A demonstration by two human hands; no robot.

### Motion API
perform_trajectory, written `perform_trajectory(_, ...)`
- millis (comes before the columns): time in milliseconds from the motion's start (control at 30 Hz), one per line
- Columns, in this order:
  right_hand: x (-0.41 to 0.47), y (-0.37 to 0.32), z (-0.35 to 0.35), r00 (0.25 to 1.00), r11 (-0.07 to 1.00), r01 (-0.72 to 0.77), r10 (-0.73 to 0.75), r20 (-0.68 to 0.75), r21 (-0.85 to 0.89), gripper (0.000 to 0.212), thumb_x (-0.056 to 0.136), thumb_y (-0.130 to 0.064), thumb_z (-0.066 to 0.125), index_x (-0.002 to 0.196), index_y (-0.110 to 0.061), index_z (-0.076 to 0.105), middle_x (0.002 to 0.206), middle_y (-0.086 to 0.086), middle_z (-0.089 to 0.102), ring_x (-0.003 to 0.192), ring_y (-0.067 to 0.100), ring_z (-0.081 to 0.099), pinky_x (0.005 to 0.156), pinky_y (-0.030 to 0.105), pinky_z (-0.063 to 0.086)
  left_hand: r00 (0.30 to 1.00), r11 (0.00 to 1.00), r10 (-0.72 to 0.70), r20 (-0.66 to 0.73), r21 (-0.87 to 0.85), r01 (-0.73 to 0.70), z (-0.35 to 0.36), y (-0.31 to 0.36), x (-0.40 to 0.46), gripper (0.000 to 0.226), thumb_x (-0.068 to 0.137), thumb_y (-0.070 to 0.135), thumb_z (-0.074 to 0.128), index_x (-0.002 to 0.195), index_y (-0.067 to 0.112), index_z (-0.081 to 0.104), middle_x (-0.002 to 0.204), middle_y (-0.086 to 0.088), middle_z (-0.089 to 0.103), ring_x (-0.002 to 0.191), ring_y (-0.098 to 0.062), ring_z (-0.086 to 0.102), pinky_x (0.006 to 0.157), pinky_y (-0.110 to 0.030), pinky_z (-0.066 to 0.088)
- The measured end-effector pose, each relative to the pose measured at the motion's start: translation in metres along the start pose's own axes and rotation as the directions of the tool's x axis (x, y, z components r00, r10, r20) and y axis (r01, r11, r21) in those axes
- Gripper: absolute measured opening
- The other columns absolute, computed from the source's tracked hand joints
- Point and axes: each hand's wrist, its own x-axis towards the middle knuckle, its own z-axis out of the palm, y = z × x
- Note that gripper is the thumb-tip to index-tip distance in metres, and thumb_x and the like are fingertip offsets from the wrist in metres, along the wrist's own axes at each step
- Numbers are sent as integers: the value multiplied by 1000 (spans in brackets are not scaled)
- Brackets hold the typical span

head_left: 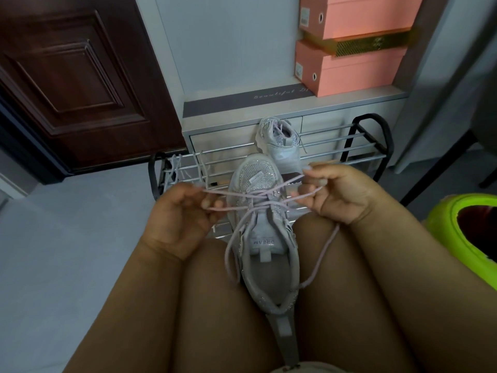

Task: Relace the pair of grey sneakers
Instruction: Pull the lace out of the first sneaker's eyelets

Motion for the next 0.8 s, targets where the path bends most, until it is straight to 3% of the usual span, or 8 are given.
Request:
perform_trajectory(100, -1, -7, -10, 989, 986, 119, -128, -69, -116, 30, 72, -10, 62, 49, -20, 45, 40, -9, 30, 33, 3, 23, 38, 15, 28, 1000, 997, 12, -14, -71, -12, -11, 5, -3, 31, 74, 21, 52, 47, 18, 38, 42, 5, 28, 39, -9, 30, 45, -20, 35)
perform_trajectory(200, -4, -13, -23, 894, 838, 256, -395, -211, -483, 30, 76, -4, 69, 62, -19, 46, 43, -7, 37, 34, 6, 26, 38, 15, 25, 973, 975, 116, -198, 209, -73, -22, 10, -1, 30, 86, 13, 50, 56, 11, 51, 39, 7, 28, 32, -6, 22, 35, -14, 20)
perform_trajectory(267, -7, -13, -24, 824, 619, 281, -547, -146, -734, 27, 78, -7, 72, 67, -17, 49, 53, -3, 43, 42, 7, 35, 42, 16, 35, 918, 798, 296, -264, 596, -86, -28, 13, -1, 25, 88, 12, 56, 64, 13, 60, 42, 4, 38, 35, -8, 31, 36, -17, 28)
perform_trajectory(333, -8, -11, -19, 833, 478, 314, -554, -3, -820, 20, 77, -7, 73, 71, -14, 55, 63, -1, 45, 53, 6, 40, 53, 16, 40, 887, 521, 438, -148, 846, -117, -27, 14, -2, 14, 86, 21, 65, 73, 24, 67, 56, 1, 54, 47, -7, 48, 43, -17, 42)
perform_trajectory(400, -7, -8, -10, 868, 362, 322, -481, 120, -875, 17, 75, -8, 75, 71, -19, 62, 71, -3, 48, 60, 4, 44, 63, 14, 40, 912, 342, 403, 71, 913, -222, -18, 14, -2, 8, 85, 30, 67, 77, 31, 68, 68, 4, 61, 58, -5, 55, 53, -13, 45)
perform_trajectory(500, -3, 1, 1, 892, 128, 295, -393, 225, -947, 10, 75, -22, 76, 75, -26, 68, 83, -3, 52, 68, -5, 47, 64, 5, 36, 921, 49, 209, 329, 937, -346, -8, 7, 6, 23, 89, 37, 58, 71, 29, 70, 61, 4, 54, 58, -7, 48, 59, -20, 37)
perform_trajectory(633, 0, 13, 7, 907, 58, 286, -338, 251, -956, 10, 78, -29, 73, 81, -22, 66, 84, -11, 49, 76, -12, 45, 68, 4, 36, 941, 14, 221, 258, 964, -267, -3, -8, 7, 24, 84, 53, 54, 76, 35, 67, 85, 5, 59, 84, -7, 52, 71, -26, 40)
perform_trajectory(800, 2, 17, 10, 940, 57, 244, -258, 222, -968, 13, 83, -24, 68, 77, -15, 61, 83, -7, 45, 73, -2, 45, 66, 3, 33, 957, 48, 190, 220, 971, -233, 8, -15, 5, 33, 84, 55, 51, 64, 29, 54, 70, 10, 52, 67, 6, 49, 56, -12, 32)
